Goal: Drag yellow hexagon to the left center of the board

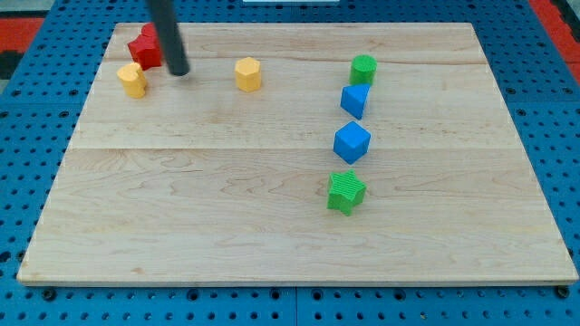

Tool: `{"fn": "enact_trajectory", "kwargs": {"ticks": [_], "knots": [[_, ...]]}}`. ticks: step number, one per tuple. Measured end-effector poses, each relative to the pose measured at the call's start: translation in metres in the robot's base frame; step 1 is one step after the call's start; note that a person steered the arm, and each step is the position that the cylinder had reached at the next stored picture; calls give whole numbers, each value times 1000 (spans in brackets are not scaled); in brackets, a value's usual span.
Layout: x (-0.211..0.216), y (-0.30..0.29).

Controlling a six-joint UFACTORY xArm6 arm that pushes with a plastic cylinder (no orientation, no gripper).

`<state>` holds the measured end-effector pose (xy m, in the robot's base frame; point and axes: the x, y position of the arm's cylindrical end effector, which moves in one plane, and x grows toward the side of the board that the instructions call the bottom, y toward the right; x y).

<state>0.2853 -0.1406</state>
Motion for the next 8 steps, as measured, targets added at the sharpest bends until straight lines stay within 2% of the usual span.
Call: {"fn": "enact_trajectory", "kwargs": {"ticks": [1, 2, 3, 4, 5, 6, 7, 8], "knots": [[-12, 62], [28, 86], [23, 107], [34, 157], [70, 111], [84, 47], [80, -28], [85, -72]]}}
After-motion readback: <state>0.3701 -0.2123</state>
